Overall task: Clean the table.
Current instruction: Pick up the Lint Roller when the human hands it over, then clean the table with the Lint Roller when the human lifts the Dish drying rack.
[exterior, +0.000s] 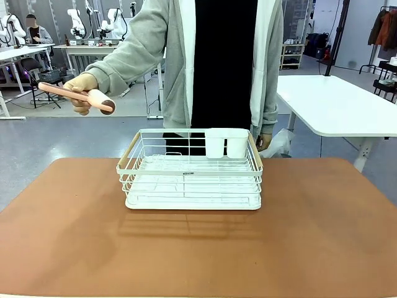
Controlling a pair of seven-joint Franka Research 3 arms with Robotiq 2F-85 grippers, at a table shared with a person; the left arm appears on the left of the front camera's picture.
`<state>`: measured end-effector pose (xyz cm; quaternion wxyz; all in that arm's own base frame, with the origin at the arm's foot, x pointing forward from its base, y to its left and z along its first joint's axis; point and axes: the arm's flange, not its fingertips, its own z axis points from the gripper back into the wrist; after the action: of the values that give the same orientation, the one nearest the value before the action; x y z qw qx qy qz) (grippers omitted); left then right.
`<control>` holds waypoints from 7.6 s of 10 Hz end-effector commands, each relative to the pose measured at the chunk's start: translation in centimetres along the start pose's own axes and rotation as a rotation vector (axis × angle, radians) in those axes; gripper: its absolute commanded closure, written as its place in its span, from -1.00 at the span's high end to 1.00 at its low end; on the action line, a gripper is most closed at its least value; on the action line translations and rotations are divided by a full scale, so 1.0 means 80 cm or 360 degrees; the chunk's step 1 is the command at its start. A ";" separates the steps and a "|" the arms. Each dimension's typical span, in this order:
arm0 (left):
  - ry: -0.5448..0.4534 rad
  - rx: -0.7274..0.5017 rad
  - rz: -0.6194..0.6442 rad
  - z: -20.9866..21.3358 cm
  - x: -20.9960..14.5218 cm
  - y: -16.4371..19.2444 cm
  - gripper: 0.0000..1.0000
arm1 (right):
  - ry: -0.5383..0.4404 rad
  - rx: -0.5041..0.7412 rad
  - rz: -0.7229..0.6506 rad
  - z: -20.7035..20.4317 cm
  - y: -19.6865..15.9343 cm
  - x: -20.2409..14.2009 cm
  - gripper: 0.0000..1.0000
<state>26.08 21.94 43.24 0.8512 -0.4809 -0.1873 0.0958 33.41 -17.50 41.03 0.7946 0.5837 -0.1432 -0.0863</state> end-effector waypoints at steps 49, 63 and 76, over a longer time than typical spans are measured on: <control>-0.0296 0.0349 0.0355 -0.206 0.087 -0.215 -1.00 | -0.0014 0.0030 0.0001 0.000 0.005 -0.002 1.00; -0.0296 0.0349 0.0355 -0.206 0.087 -0.215 -1.00 | -0.0014 0.0030 0.0001 0.000 0.005 -0.002 1.00; 0.0504 0.0700 -0.0190 -0.444 0.181 -0.179 -0.59 | -0.0014 0.0030 0.0001 0.000 0.005 -0.002 1.00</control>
<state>54.76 -8.34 40.59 0.9630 -0.2671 -0.0352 -0.0059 33.48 -17.46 41.06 0.7941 0.5841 -0.1436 -0.0870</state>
